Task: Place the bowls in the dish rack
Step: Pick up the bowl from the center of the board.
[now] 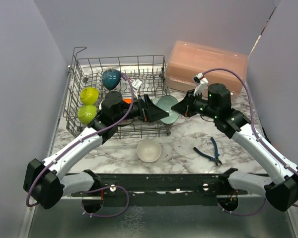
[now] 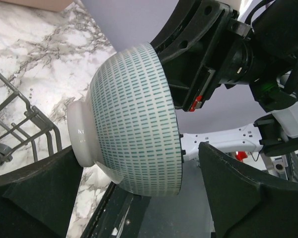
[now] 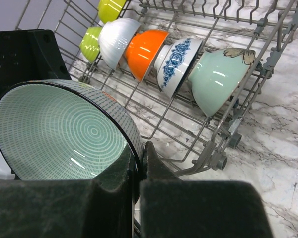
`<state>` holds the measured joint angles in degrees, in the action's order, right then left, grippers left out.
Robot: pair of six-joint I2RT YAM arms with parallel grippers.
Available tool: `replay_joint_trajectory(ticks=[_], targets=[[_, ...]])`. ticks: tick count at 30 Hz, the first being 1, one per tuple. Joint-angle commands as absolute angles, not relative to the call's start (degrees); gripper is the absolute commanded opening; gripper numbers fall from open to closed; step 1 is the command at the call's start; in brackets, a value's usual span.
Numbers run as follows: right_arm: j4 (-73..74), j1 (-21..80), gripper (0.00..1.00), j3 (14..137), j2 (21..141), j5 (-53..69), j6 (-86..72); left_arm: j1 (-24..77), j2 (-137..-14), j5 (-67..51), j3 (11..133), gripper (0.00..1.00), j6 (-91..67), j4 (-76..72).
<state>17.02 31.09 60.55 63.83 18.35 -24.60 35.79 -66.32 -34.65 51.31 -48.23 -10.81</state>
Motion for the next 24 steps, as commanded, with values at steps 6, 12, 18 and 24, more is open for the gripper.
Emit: replay_joint_trajectory(ticks=[6, 12, 18, 24], targets=[[12.5, 30.8, 0.0, 60.8, 62.3, 20.7, -25.7, 35.8, -67.3, -40.0, 50.6, 0.77, -53.3, -18.9], [13.0, 30.8, 0.0, 61.3, 63.0, 20.7, -25.7, 35.4, -67.8, -41.3, 50.1, 0.41, -53.2, -19.0], [13.5, 30.8, 0.1, 61.4, 63.4, 20.1, -25.6, 34.8, -68.1, -41.7, 50.3, 0.16, -52.7, -19.2], [14.1, 30.8, 0.39, 61.6, 64.1, 19.8, -25.5, 34.0, -68.4, -41.6, 50.5, 0.0, -52.1, -19.2]])
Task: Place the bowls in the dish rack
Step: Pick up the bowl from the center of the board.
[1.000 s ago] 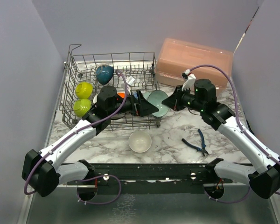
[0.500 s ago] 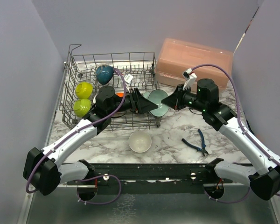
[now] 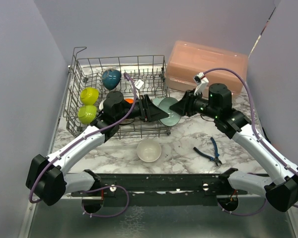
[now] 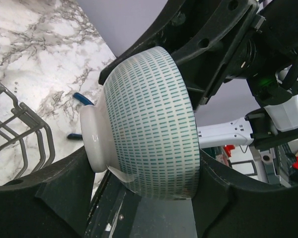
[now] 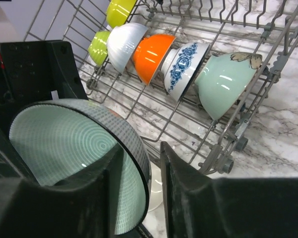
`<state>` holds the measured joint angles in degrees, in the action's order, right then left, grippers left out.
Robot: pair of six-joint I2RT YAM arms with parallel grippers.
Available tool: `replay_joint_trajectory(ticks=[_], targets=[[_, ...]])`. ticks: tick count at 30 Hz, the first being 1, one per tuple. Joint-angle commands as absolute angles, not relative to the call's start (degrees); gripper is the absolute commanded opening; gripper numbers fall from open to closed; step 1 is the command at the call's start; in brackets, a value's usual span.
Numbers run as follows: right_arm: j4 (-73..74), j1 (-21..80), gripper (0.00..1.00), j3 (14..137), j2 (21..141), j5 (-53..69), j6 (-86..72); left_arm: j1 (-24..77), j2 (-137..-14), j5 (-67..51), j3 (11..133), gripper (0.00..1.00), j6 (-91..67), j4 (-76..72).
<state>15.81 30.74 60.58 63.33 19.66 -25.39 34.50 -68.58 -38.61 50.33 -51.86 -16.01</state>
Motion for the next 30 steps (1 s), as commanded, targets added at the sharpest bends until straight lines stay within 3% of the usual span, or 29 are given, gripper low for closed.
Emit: replay_joint_trajectory(ticks=[1, 9, 14, 24, 30], targets=[[14.2, 30.8, 0.44, 61.7, 64.2, 19.7, -25.5, 33.7, -68.5, -41.7, 50.5, 0.0, -52.1, -19.2], [15.1, 30.8, 0.82, 62.0, 64.9, 18.7, -25.1, 30.9, -67.9, -41.5, 50.0, 0.0, -50.9, -19.0], [16.5, 30.8, 0.93, 61.2, 65.2, 14.9, -25.5, 27.7, -67.9, -39.6, 50.8, 0.0, -46.5, -14.1], [16.5, 30.8, 0.94, 58.9, 68.0, 12.2, -26.8, 19.9, -71.5, -37.7, 54.8, 0.0, -40.4, -7.2], [16.8, 30.8, 0.85, 58.3, 73.4, 13.6, -25.8, 16.5, -73.7, -36.0, 60.5, 0.0, -35.4, 1.3]])
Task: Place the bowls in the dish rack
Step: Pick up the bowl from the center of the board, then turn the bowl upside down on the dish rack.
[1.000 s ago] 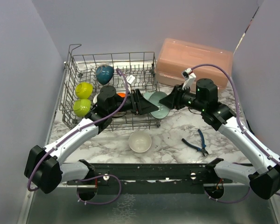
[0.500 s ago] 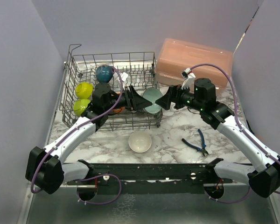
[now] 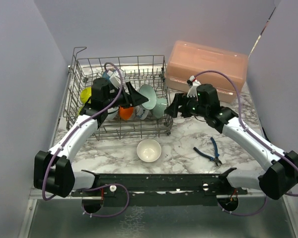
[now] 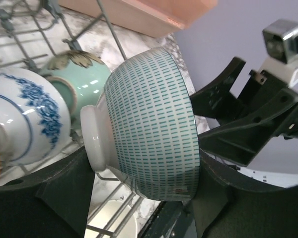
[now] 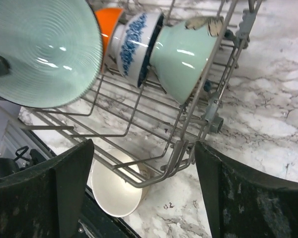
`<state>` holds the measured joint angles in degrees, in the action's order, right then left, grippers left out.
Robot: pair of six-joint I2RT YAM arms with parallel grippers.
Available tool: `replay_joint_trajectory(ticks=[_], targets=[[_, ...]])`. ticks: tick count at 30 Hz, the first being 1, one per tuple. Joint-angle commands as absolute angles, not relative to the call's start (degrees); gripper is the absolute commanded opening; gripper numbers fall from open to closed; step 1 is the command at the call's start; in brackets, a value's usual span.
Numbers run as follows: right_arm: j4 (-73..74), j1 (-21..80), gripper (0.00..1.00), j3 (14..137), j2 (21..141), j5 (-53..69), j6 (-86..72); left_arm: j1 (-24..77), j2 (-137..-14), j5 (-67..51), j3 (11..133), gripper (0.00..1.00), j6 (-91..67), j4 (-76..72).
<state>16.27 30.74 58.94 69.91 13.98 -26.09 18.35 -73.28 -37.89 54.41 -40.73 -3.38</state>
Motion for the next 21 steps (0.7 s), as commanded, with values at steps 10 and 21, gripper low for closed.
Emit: replay_joint_trajectory(ticks=[10, 21], targets=[[19.8, 30.8, 0.52, 61.6, 82.3, 19.7, -22.0, 16.1, -74.8, -22.9, 71.8, 0.0, -19.0, 19.6], [19.1, 30.9, 0.13, 60.5, 83.5, 30.9, -20.8, 16.1, -77.0, -11.6, 78.3, 0.0, -11.1, 27.0]])
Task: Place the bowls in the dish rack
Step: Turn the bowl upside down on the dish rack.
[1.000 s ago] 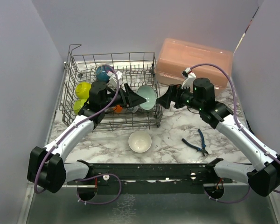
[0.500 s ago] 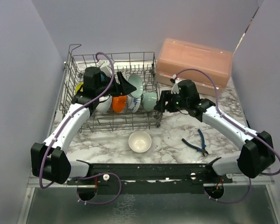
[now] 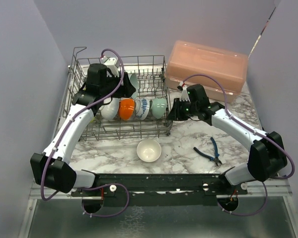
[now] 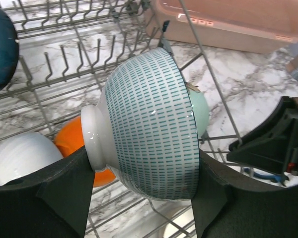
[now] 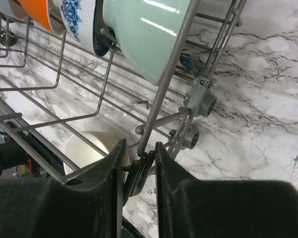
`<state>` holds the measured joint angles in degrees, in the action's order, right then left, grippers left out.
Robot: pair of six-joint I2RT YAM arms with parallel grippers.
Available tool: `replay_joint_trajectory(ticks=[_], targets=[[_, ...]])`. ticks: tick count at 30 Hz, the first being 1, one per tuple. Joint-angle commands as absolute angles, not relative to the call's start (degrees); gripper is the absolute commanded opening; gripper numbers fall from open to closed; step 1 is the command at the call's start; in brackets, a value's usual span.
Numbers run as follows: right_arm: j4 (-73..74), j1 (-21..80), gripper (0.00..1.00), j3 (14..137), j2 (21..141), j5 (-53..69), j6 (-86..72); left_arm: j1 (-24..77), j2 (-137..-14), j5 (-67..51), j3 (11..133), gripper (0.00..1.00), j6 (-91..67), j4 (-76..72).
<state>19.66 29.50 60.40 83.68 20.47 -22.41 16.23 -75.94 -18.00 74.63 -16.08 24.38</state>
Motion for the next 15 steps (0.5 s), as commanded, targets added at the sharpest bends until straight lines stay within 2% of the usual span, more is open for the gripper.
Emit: replay_joint_trajectory(ticks=[1, 9, 15], targets=[[19.3, 30.9, 0.12, 60.6, 83.5, 31.8, -20.2, 16.1, -77.4, -10.5, 78.6, 0.0, -10.6, 27.5], [18.4, 31.4, 0.1, 58.8, 82.3, 38.3, -19.3, 16.1, -80.3, -2.9, 80.9, 0.0, -6.5, 31.4], [17.4, 31.5, 0.14, 58.1, 80.5, 38.3, -18.8, 16.1, -82.7, 2.0, 82.3, 0.0, -3.9, 33.2]])
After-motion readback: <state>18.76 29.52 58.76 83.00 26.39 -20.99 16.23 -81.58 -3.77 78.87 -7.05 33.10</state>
